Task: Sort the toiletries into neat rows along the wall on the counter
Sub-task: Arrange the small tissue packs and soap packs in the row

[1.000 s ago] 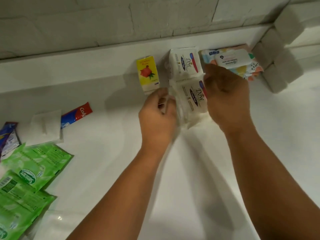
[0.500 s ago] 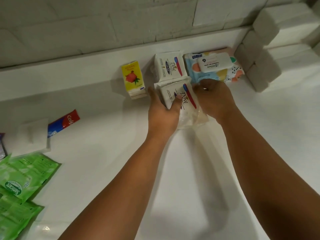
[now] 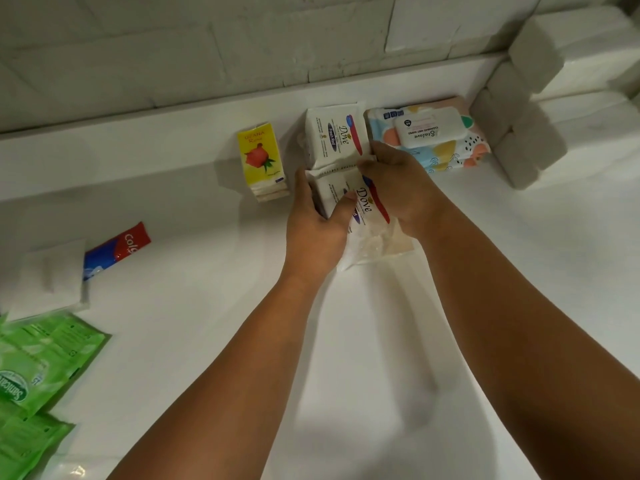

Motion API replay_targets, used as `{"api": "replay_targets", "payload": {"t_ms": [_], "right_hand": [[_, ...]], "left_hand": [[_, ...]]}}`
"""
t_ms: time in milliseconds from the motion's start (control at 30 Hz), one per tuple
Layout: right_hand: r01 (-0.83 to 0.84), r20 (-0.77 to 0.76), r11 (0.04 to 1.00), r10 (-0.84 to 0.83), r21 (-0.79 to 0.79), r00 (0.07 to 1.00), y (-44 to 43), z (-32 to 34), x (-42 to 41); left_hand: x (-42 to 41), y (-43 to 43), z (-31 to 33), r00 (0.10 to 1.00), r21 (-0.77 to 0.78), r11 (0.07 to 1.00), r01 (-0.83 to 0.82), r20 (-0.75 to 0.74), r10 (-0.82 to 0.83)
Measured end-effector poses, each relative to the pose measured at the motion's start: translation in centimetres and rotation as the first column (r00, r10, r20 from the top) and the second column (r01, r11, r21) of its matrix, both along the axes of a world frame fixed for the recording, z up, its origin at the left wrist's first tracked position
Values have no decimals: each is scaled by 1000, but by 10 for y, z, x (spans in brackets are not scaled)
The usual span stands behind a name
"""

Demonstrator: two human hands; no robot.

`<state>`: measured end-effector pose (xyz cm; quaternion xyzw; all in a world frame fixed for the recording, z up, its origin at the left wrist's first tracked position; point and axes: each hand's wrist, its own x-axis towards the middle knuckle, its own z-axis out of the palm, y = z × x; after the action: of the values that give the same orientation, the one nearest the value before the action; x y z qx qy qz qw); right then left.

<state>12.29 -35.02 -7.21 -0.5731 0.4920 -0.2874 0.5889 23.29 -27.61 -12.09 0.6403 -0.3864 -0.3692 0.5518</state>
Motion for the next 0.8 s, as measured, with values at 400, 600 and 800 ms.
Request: {"api": "replay_targets", "payload": {"t_ms": [400,600,800], "right_hand": [[-4,50,995,-1,95,999,-12,1,0],[-11,22,996,10,83,1000,-14,1,2],[-3,-5,998,3,59,1000,-8,0,0]], "left_hand": [[2,1,-1,1000,3,1000,31,-1,-31],[1,3,-1,999,18,999,41,-17,-40],[2,2,-3,998,43,998,49,-37,-47]]}}
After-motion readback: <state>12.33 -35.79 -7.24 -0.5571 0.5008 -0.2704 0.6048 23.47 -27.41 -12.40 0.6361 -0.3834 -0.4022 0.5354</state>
